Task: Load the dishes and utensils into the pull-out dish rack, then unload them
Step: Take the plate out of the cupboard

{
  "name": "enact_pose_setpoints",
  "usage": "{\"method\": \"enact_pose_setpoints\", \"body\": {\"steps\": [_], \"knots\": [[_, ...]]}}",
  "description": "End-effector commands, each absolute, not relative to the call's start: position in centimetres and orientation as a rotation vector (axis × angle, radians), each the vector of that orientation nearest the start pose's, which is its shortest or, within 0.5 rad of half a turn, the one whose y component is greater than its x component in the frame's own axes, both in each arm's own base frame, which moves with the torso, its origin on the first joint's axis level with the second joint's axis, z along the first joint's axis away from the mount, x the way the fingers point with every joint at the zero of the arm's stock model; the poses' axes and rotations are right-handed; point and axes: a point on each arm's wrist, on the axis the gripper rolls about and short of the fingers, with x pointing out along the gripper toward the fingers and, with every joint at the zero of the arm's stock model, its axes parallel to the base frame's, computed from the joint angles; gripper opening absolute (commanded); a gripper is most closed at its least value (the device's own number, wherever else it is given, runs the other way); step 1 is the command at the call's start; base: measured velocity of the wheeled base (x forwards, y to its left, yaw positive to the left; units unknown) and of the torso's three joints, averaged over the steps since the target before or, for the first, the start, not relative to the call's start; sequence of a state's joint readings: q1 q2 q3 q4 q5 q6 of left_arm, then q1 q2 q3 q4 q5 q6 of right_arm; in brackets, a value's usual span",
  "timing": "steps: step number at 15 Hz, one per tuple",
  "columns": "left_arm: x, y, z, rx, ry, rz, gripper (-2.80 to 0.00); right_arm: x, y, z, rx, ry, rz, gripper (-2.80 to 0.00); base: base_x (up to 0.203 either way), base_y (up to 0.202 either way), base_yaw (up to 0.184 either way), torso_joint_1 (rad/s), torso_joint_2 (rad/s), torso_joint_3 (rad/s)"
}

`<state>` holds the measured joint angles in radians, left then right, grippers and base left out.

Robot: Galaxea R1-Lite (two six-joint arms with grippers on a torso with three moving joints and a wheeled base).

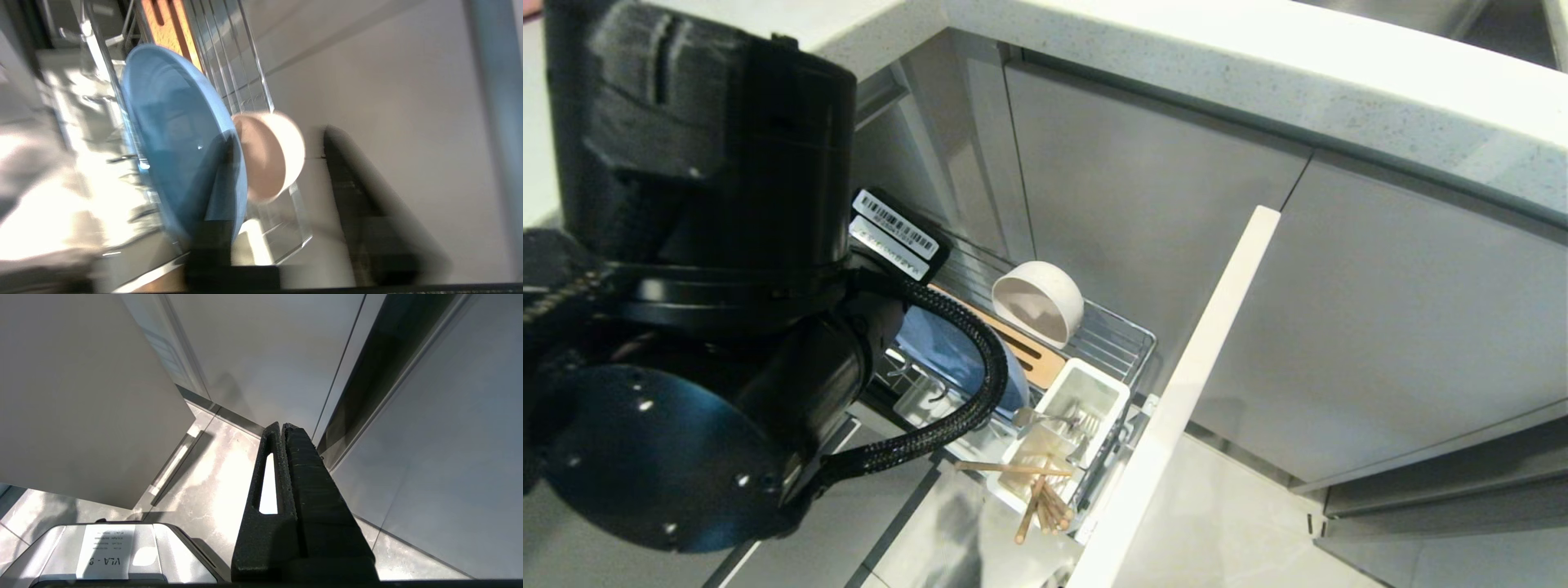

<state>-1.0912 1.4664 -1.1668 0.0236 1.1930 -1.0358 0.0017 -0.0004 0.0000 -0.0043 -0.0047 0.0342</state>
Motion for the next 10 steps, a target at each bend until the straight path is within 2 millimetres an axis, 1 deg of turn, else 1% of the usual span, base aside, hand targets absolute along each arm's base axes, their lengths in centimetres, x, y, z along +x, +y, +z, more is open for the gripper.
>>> {"method": "enact_pose_setpoints", "body": {"steps": [1,3,6,7,8,10], "knots": [[12.2,-20.2,29.4,-0.501,0.127,0.152,-2.80,-2.3,0.0,7.5,0.034,-0.007,-0.003,-2.80,0.000,0.000,0.000,0.000,0.00,0.000],[11.8,-19.5,28.9,-0.290,0.190,0.163,-2.80,-2.3,0.0,7.5,0.034,-0.007,-0.003,-2.80,0.000,0.000,0.000,0.000,0.00,0.000],[11.4,-18.7,28.7,-0.066,0.270,0.189,-2.80,-2.3,0.0,7.5,0.035,-0.008,-0.003,-2.80,0.000,0.000,0.000,0.000,0.00,0.000],[11.6,-19.0,29.3,-0.047,0.277,0.192,-2.80,-2.3,0.0,7.5,0.035,-0.008,-0.003,-2.80,0.000,0.000,0.000,0.000,0.00,0.000],[12.0,-19.8,30.1,-0.050,0.277,0.190,-2.80,-2.3,0.0,7.5,0.034,-0.006,-0.002,-2.80,0.000,0.000,0.000,0.000,0.00,0.000],[12.7,-21.5,31.8,-0.106,0.281,0.159,-2.80,-2.3,0.0,7.5,0.035,-0.008,-0.003,-2.80,0.000,0.000,0.000,0.000,0.00,0.000]]}}
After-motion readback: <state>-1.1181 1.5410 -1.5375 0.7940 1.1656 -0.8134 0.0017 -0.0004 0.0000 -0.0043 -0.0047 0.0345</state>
